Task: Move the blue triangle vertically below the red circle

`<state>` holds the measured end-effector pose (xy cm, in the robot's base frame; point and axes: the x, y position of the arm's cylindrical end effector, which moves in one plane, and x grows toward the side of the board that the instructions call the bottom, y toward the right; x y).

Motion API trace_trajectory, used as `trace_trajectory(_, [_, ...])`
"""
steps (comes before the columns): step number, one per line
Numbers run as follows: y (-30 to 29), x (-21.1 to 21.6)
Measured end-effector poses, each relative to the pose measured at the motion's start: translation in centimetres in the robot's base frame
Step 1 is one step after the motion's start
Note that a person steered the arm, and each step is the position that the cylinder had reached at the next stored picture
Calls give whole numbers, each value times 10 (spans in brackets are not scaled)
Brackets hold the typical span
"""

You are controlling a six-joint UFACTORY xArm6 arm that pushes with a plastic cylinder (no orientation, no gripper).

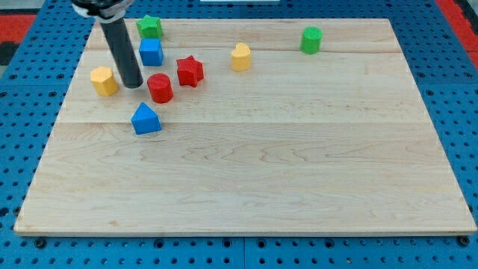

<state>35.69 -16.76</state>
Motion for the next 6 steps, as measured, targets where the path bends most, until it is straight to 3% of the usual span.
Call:
trace_trajectory(2, [28, 12])
trace_trajectory(3, [-11, 31])
trace_trajectory(5, [-4, 82])
trace_trajectory(6, [34, 84])
